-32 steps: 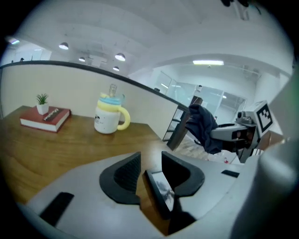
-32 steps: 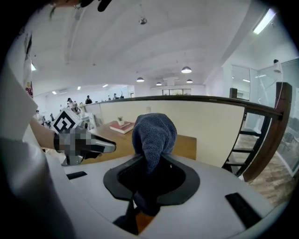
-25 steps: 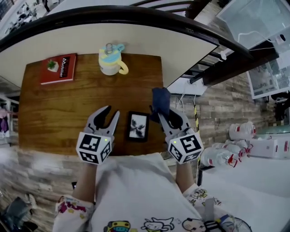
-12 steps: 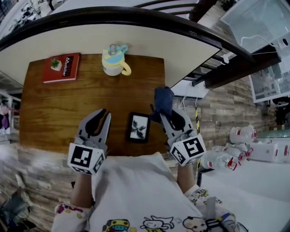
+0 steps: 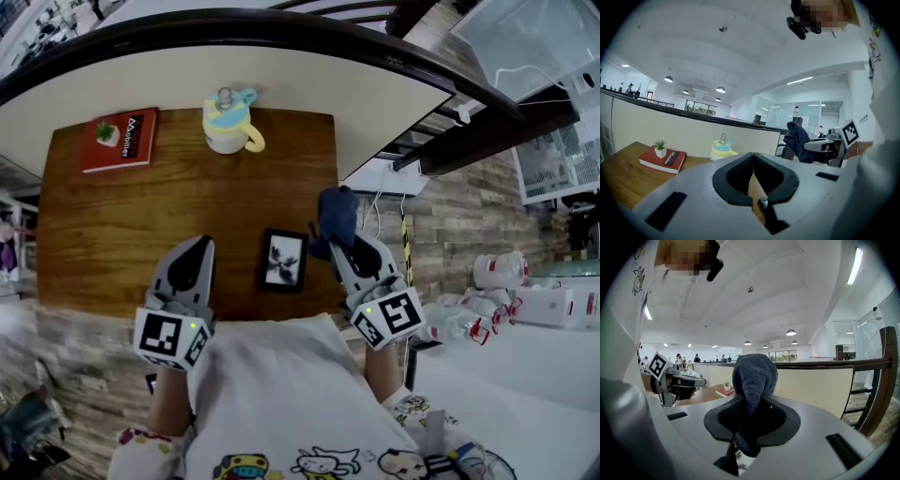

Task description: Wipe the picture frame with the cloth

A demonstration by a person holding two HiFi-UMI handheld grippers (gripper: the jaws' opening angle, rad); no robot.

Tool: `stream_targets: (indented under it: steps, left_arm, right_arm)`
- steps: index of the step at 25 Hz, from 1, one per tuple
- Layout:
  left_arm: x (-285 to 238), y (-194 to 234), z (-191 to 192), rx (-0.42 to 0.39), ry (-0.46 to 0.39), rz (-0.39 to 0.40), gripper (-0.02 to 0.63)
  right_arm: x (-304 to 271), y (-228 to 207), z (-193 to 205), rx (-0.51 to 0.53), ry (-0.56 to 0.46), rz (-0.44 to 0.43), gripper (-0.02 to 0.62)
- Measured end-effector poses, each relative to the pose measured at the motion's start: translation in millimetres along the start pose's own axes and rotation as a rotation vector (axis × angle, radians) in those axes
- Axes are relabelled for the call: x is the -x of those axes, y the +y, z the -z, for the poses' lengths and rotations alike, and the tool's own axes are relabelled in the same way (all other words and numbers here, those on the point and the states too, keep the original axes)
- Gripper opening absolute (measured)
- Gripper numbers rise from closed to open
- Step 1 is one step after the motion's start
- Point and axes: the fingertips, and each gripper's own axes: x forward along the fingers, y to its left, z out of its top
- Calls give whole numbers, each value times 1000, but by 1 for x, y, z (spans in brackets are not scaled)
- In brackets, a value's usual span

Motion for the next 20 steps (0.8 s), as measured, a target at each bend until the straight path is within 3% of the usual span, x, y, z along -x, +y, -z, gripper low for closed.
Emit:
stream_targets:
  steps: [20]
  left_arm:
    - [-5, 6, 3, -16, 26, 25, 5]
  right_arm:
    - [0, 1, 6, -55, 5, 33, 69]
